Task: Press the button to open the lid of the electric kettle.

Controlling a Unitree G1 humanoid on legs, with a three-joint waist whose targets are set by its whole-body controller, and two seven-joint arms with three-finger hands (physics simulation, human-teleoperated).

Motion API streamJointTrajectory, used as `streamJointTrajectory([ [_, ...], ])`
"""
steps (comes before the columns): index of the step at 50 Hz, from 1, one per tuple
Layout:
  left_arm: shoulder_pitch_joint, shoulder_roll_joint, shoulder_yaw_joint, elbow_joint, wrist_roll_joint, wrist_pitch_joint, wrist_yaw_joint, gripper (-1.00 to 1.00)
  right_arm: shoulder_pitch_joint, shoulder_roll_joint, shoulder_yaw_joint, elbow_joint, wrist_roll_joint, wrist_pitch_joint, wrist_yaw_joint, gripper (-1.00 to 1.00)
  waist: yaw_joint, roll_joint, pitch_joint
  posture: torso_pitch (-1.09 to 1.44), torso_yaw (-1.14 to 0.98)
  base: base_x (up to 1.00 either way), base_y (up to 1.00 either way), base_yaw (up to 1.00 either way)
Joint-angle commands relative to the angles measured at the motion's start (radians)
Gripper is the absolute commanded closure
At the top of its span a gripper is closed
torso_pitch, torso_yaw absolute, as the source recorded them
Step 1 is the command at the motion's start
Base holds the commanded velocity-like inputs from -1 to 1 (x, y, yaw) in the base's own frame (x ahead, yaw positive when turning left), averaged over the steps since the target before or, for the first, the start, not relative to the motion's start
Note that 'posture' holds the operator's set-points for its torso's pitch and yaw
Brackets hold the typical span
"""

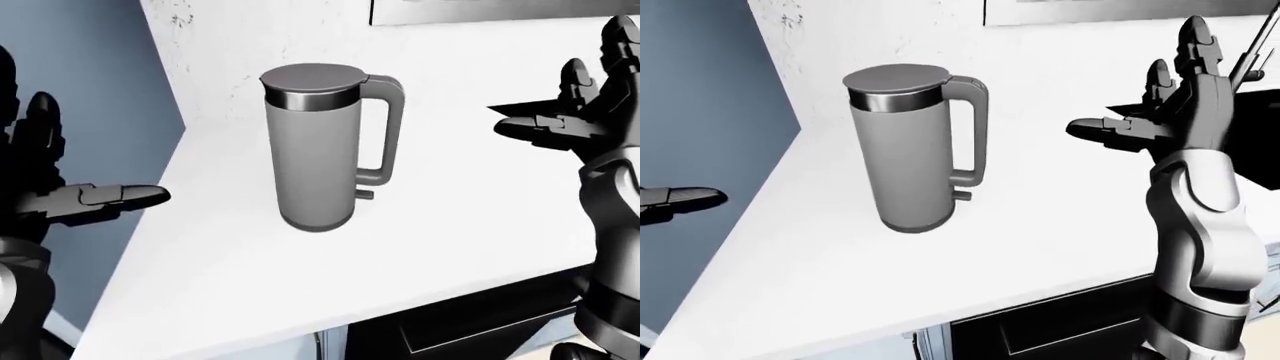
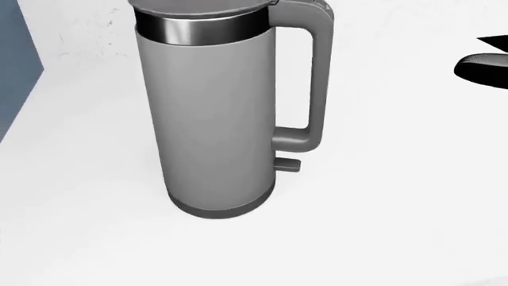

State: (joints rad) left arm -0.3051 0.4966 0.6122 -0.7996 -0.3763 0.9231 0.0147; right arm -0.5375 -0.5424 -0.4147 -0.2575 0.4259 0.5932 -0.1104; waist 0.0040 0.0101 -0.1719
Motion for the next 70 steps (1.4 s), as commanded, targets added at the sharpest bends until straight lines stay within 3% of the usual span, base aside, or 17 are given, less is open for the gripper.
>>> streamJointTrajectory([
  [1,-0.020,0.014,0.006,-0.018,0.012,-0.042,-0.005,-1.00,-0.028,-0.016,-0.009,-0.026,-0.003,-0.027,0.003,-1.00,0.000,-0.001,-0.015,-0.31,0.00,0.00,0.00,0.00],
  [9,-0.027,0.015,0.011,-0.019,0.010,-0.038,-0.007,-1.00,-0.034,-0.015,-0.007,-0.023,-0.007,-0.022,0.003,-1.00,0.002,0.001,-0.046,-0.31,0.00,0.00,0.00,0.00],
  [22,-0.027,0.017,-0.004,-0.014,0.030,-0.033,-0.004,-1.00,-0.051,-0.003,0.013,0.000,-0.029,-0.021,-0.002,-1.00,0.005,0.002,-0.054,-0.31,0.00,0.00,0.00,0.00],
  [30,-0.034,0.005,-0.007,-0.017,0.037,-0.028,-0.006,-1.00,-0.119,0.005,0.056,0.077,-0.063,-0.037,0.008,-1.00,0.003,0.005,-0.059,-0.31,0.00,0.00,0.00,0.00],
  [70,-0.053,0.008,-0.021,-0.025,0.025,-0.020,0.006,-1.00,-0.464,0.022,0.169,0.563,-0.165,-0.127,0.083,-1.00,0.000,0.017,-0.050,-0.31,0.00,0.00,0.00,0.00],
])
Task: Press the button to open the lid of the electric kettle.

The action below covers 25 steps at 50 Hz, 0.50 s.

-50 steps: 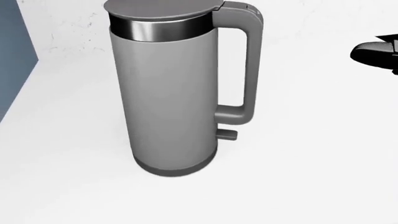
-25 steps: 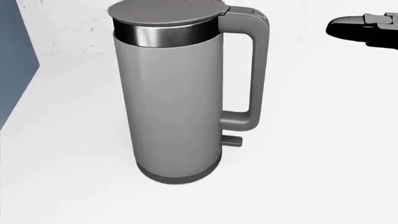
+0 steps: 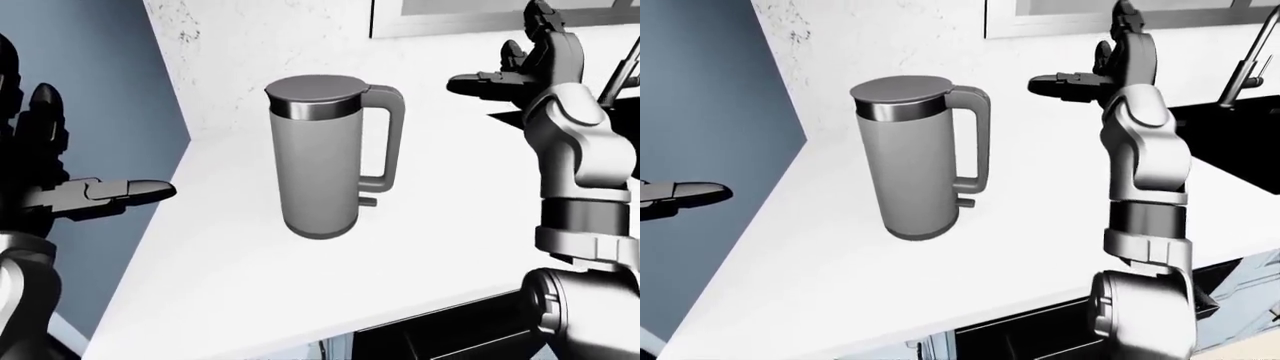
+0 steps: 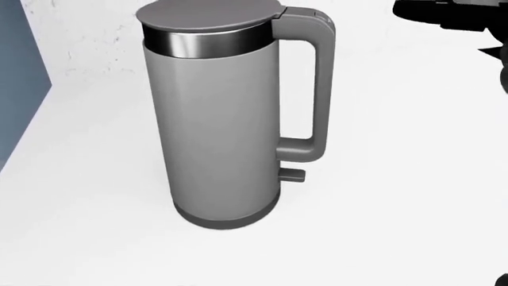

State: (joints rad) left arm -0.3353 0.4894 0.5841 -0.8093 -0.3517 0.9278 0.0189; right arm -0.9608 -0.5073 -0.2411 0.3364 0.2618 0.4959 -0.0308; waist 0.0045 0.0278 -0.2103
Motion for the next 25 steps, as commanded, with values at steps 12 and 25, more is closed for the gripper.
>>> streamJointTrajectory([
  [12,-0.022,0.013,0.005,-0.016,0.000,-0.026,0.002,-1.00,-0.130,0.001,0.019,0.147,-0.041,-0.102,0.015,-1.00,0.000,0.004,-0.013,-0.31,0.00,0.00,0.00,0.00],
  [25,-0.016,0.010,0.007,-0.019,0.001,-0.026,-0.001,-1.00,-0.209,0.019,0.041,0.329,-0.085,-0.186,0.042,-1.00,-0.001,0.007,-0.014,-0.31,0.00,0.00,0.00,0.00],
])
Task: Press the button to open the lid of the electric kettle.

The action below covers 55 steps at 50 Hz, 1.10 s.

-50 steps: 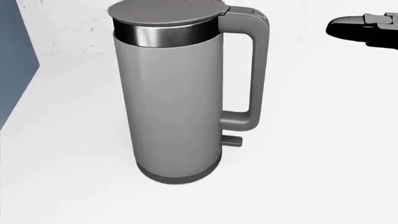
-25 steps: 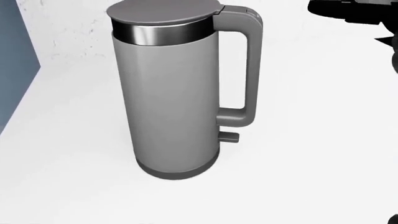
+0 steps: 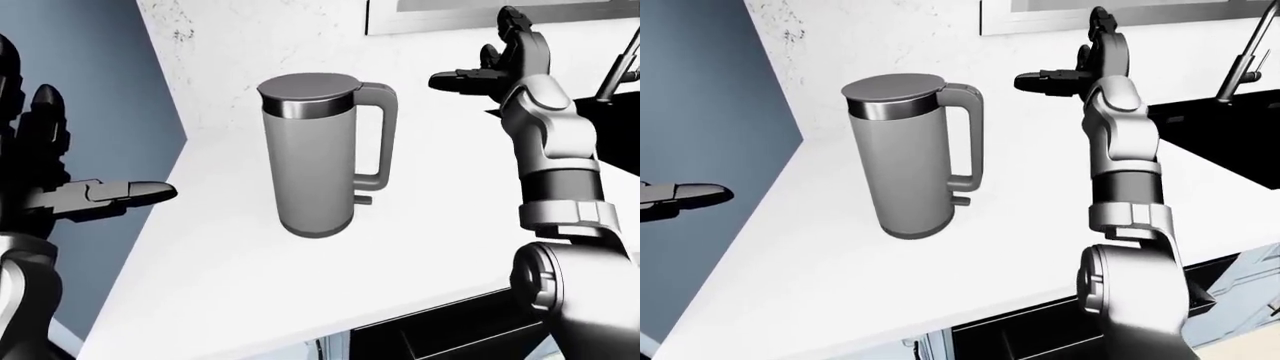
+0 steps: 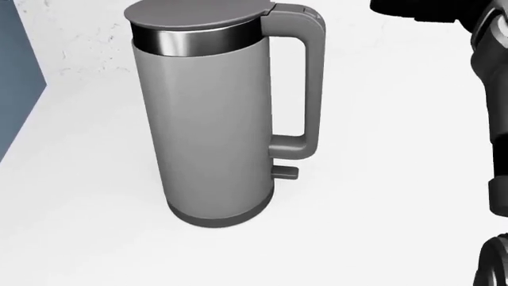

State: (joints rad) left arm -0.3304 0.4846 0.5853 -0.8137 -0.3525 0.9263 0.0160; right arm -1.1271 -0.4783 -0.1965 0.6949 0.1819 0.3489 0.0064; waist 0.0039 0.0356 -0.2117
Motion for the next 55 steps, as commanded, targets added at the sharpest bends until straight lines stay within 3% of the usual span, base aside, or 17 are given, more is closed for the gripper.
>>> streamJointTrajectory([
  [1,-0.021,0.015,0.005,-0.014,0.003,-0.026,0.002,-1.00,-0.047,-0.009,-0.002,-0.020,-0.008,-0.045,0.007,-1.00,0.000,0.000,-0.013,-0.31,0.00,0.00,0.00,0.00],
  [55,-0.017,0.012,0.007,-0.013,0.001,-0.031,0.000,-1.00,-0.184,0.055,0.028,0.209,-0.065,-0.155,0.011,-1.00,-0.002,0.009,-0.010,-0.31,0.00,0.00,0.00,0.00],
])
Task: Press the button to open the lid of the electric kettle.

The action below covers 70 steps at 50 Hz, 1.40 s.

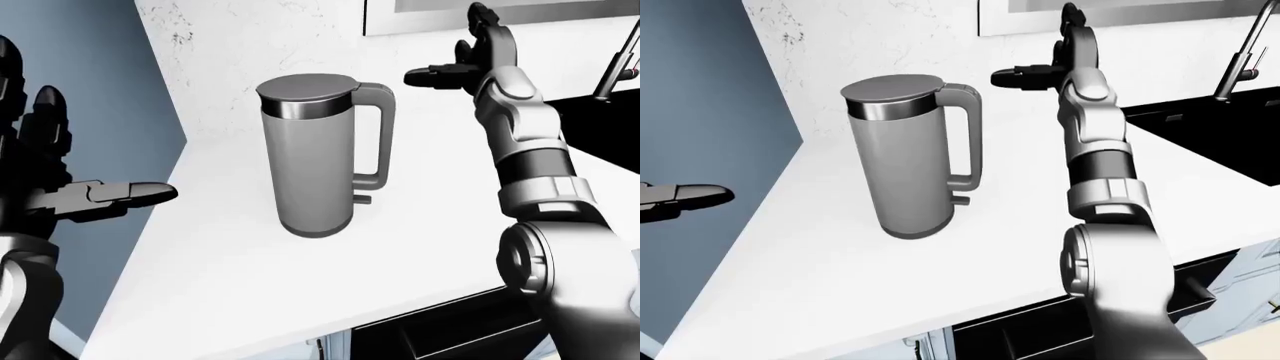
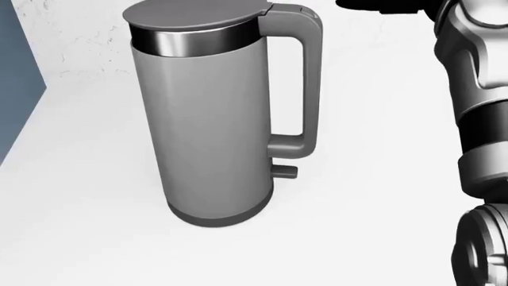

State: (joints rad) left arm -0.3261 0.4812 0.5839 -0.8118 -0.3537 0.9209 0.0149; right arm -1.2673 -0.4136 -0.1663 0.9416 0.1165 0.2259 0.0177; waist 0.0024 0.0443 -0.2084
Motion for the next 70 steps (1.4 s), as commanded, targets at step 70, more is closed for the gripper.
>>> streamJointTrajectory([
  [70,-0.014,-0.029,-0.044,-0.040,0.034,-0.021,-0.076,-1.00,-0.050,0.026,0.013,-0.127,0.017,0.063,0.075,-1.00,0.002,-0.004,-0.015,-0.31,0.00,0.00,0.00,0.00],
])
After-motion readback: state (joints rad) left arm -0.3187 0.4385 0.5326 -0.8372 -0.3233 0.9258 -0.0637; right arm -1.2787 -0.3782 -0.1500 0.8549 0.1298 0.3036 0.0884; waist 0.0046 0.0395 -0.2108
